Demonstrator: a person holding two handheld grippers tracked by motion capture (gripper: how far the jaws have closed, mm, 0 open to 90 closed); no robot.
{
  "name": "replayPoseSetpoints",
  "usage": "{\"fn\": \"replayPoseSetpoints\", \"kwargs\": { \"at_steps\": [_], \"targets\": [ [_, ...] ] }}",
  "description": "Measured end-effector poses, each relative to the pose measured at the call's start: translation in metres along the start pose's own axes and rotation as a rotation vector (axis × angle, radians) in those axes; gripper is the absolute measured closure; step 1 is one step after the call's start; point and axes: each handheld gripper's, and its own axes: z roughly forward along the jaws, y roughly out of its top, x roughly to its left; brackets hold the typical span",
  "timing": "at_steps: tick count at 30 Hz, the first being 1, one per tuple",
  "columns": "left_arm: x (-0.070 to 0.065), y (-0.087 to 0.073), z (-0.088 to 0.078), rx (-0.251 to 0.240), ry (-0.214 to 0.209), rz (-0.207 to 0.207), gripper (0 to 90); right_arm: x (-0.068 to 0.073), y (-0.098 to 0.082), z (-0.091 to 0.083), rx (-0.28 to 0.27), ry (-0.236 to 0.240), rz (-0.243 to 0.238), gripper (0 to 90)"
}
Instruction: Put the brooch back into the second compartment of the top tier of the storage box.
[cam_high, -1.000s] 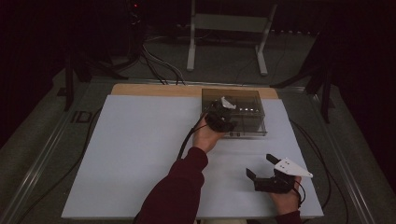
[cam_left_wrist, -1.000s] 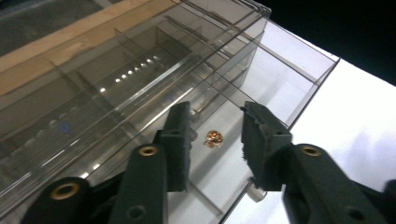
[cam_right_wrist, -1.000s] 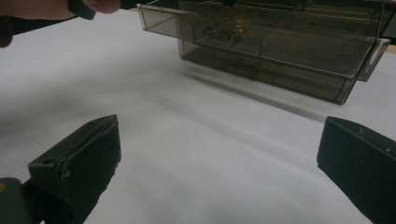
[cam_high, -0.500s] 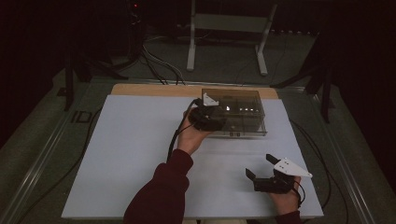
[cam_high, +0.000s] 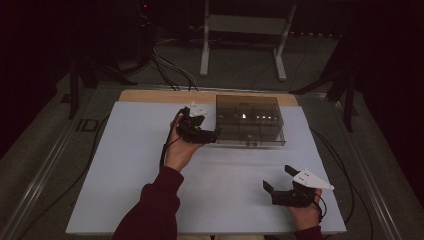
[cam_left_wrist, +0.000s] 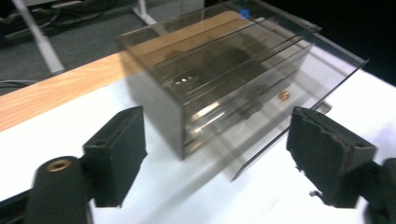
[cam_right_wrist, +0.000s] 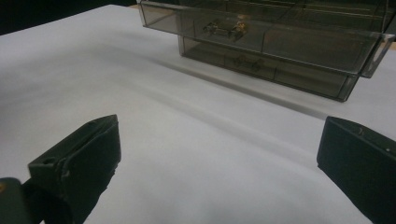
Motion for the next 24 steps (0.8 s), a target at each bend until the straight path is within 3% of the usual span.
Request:
{"fn": "replayPoseSetpoints", "kwargs": {
  "at_steps": [6,11,17,24],
  "targets": [
    [0.012,-0.009,-0.022,-0.031,0.024,-0.009,14.6,0.000,0.000,0.000,0.001,-0.001,0.002,0.0],
    [0.019,-0.017,-0.034,-0.027,0.060,-0.005,2.2,0.001,0.000,0.000,0.002,-0.001,0.002,0.0],
    [0.029,-0.026,-0.047,-0.048,0.093,-0.017,0.8,0.001,0.000,0.001,0.002,0.000,0.003,0.0],
    [0.038,-0.039,-0.062,-0.062,0.126,0.001,0.7,0.001,0.000,0.000,0.002,0.000,0.005,0.0]
  ]
}}
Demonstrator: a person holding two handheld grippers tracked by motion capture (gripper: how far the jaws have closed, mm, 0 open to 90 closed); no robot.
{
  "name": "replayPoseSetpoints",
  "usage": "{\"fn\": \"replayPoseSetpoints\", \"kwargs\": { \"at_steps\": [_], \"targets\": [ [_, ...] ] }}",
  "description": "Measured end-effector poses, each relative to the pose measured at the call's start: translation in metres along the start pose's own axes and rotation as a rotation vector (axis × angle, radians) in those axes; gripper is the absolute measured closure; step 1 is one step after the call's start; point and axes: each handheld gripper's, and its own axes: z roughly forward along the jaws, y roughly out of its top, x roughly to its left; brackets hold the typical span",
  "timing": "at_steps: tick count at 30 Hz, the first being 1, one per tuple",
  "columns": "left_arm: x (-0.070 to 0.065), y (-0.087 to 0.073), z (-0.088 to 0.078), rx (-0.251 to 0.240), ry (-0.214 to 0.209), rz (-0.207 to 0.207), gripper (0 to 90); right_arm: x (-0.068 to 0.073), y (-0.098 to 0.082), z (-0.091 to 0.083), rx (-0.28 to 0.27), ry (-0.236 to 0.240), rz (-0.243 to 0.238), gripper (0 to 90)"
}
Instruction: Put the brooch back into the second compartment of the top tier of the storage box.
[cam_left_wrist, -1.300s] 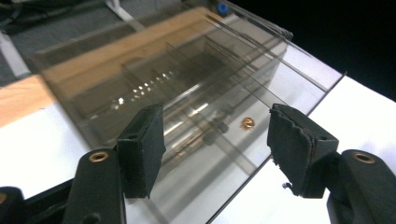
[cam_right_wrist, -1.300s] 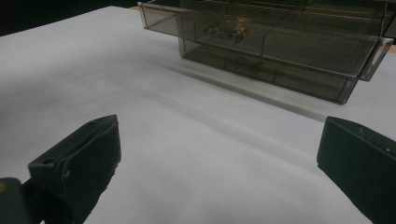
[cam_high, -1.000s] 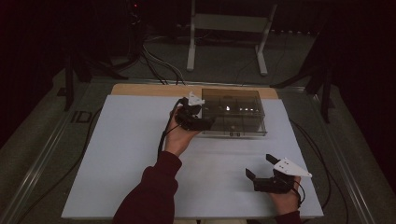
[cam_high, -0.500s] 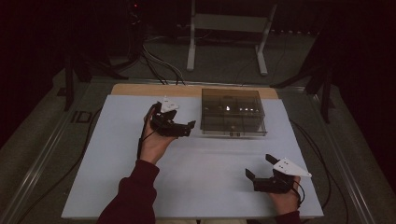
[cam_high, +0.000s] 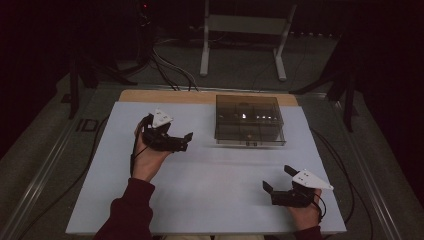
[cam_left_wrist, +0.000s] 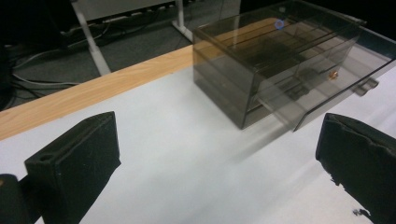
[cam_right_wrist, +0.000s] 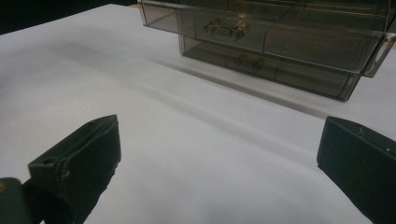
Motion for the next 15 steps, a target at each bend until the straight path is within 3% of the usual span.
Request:
{"fn": "replayPoseSetpoints", "kwargs": {
  "at_steps": [6,15],
  "targets": [
    [0.010,-0.012,-0.010,-0.006,0.020,-0.019,0.6,0.001,0.000,0.000,-0.002,0.001,-0.003,0.0],
    [0.018,-0.039,-0.025,-0.043,0.013,-0.038,0.6,0.001,0.000,0.000,-0.003,0.003,-0.009,0.0]
  ]
}}
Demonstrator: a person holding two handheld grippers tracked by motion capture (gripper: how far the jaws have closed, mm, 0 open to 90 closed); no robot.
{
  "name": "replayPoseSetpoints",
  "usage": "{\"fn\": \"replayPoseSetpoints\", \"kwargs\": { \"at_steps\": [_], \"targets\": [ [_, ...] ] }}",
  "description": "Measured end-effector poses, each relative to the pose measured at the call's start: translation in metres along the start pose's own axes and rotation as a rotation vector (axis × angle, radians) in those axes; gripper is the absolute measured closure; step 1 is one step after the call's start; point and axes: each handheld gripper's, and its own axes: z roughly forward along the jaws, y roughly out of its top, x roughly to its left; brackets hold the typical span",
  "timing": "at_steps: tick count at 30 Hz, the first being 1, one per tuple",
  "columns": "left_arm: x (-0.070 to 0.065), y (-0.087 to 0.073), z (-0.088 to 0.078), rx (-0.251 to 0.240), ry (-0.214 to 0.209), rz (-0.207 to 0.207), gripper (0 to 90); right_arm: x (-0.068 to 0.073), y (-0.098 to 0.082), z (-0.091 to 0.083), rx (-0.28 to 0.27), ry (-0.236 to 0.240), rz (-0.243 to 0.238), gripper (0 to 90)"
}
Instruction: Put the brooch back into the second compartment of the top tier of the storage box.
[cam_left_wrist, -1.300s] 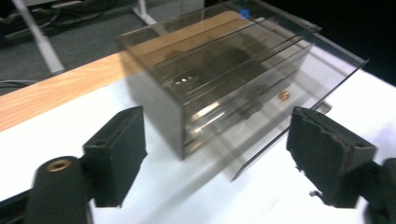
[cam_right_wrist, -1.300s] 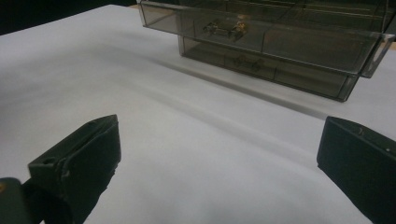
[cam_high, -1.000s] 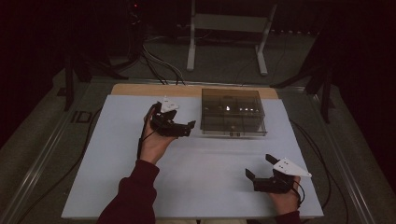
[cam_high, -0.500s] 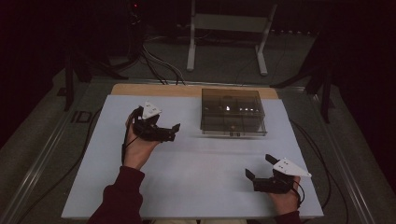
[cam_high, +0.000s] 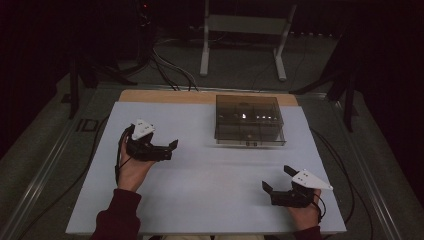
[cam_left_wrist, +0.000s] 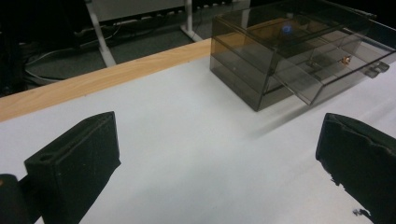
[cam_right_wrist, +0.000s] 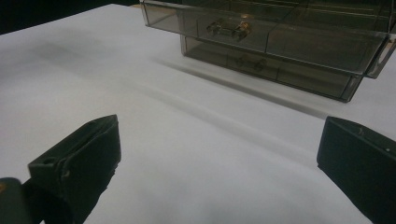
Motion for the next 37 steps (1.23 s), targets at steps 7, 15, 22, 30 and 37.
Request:
{"fn": "replayPoseSetpoints", "kwargs": {
  "at_steps": [7,15,22,30,37],
  "targets": [
    [0.007,-0.026,-0.012,-0.010,0.011,-0.002,0.6,0.001,0.000,0.000,0.000,0.002,-0.001,0.0],
    [0.014,-0.056,-0.027,0.008,0.037,-0.004,0.6,0.002,0.000,0.001,0.001,0.007,-0.002,0.0],
    [0.019,-0.079,-0.047,-0.023,0.069,-0.015,0.7,0.004,0.000,0.001,-0.004,0.013,-0.004,0.0],
    [0.019,-0.101,-0.065,-0.093,0.091,-0.047,0.7,0.005,0.001,0.002,-0.003,0.016,-0.006,0.0],
    [0.014,-0.100,-0.071,-0.136,0.106,-0.058,0.7,0.006,0.001,0.002,-0.003,0.019,-0.006,0.0]
  ]
}}
